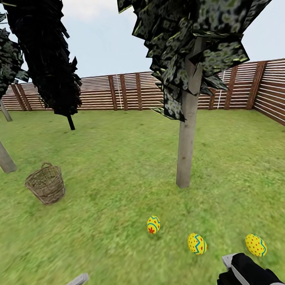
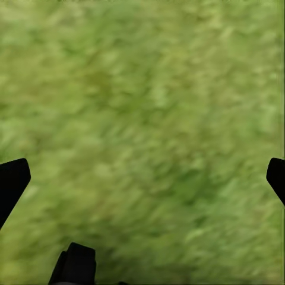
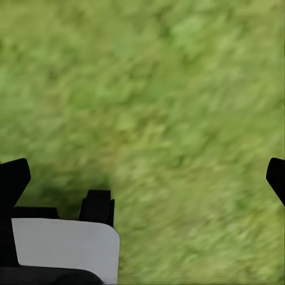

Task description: Take the three Easter eggs out of the wicker basket on the lawn in the garden, then place them on the lawn next to a single tree (choose any tree) so that all three eggs are next to the same tree and none are left in the basket.

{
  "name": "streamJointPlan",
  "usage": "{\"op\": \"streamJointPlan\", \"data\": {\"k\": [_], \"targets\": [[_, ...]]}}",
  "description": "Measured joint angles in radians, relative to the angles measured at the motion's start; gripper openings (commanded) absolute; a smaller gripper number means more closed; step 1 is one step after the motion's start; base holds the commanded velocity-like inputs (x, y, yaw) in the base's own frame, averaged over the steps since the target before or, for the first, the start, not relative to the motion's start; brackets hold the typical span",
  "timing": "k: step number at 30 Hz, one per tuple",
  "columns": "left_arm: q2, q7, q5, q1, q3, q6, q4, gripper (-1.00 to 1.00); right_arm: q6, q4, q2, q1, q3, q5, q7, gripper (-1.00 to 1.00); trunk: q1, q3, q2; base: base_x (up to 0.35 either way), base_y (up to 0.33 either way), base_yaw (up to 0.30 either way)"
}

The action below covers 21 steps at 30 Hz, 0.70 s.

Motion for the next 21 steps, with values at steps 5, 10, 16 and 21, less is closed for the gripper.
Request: {"op": "streamJointPlan", "data": {"k": [5, 10, 16, 21], "targets": [[-0.001, -0.001, 0.000, 0.000, 0.000, 0.000, 0.000, 1.00, 0.000, 0.007, 0.000, 0.000, 0.000, 0.000, 0.000, 1.00, -0.019, 0.016, 0.035, 0.000, 0.000, 0.000], [-0.001, -0.002, 0.000, 0.000, -0.001, 0.000, 0.000, 1.00, 0.000, 0.008, 0.000, 0.000, 0.000, 0.000, 0.000, 1.00, -0.038, 0.031, 0.070, 0.000, 0.000, 0.000], [-0.001, -0.002, 0.000, 0.000, -0.001, 0.000, 0.000, 1.00, 0.000, 0.008, 0.000, 0.000, 0.000, 0.000, 0.000, 1.00, -0.061, 0.050, 0.112, 0.000, 0.000, 0.000], [-0.001, -0.001, 0.000, 0.000, -0.001, 0.000, 0.000, 1.00, 0.000, 0.009, 0.000, 0.000, 0.000, 0.000, 0.000, 1.00, -0.081, 0.066, 0.147, 0.000, 0.000, 0.000]]}}
